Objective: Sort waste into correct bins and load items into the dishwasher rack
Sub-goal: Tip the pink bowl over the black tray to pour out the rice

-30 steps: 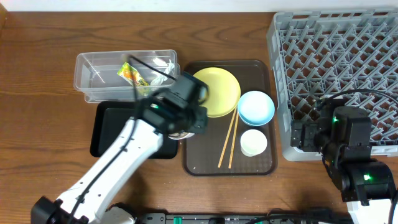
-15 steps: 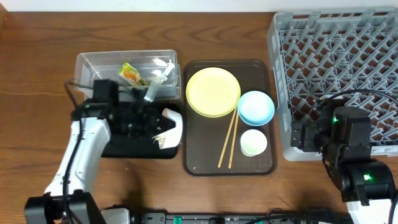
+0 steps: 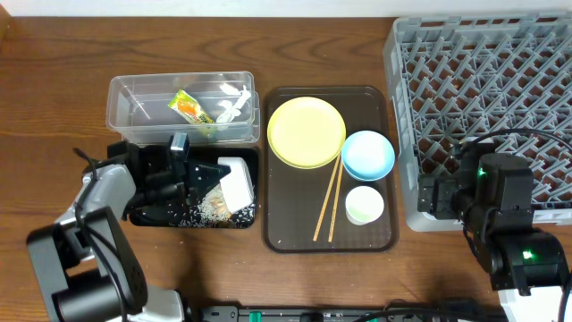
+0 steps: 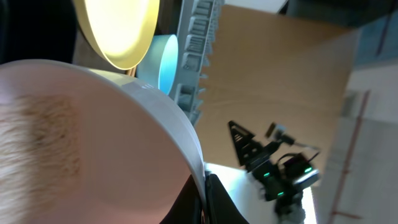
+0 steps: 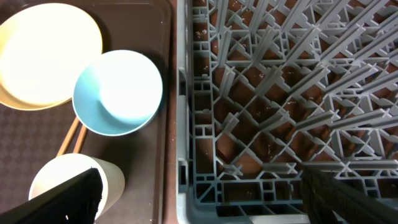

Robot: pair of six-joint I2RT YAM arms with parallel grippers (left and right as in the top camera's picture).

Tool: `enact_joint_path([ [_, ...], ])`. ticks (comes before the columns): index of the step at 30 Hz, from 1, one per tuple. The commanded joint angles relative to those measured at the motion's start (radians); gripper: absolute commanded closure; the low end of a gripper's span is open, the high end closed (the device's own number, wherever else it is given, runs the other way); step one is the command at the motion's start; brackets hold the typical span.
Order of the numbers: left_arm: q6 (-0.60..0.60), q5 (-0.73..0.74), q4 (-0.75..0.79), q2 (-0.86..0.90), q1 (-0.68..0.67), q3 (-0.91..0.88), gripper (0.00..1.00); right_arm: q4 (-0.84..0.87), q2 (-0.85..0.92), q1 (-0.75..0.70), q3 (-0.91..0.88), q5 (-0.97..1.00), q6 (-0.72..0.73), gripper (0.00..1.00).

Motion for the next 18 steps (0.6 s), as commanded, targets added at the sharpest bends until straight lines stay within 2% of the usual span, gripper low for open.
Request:
enact_joint_path([
  [1, -0.139, 0.068, -0.003, 0.036, 0.029, -0.005, 0.94, -0.002, -0.003, -0.002, 0.021, 0.006, 0.013, 0.01],
  [9, -0.396, 0.068, -0.003, 0.045, 0.097, -0.005, 0.94, -0.002, -0.003, -0.002, 0.022, 0.006, 0.013, 0.01],
  [18, -0.467, 0.068, -0.003, 0.045, 0.126, -0.004, 0.94, -0.005, -0.003, -0.002, 0.021, 0.007, 0.013, 0.01],
])
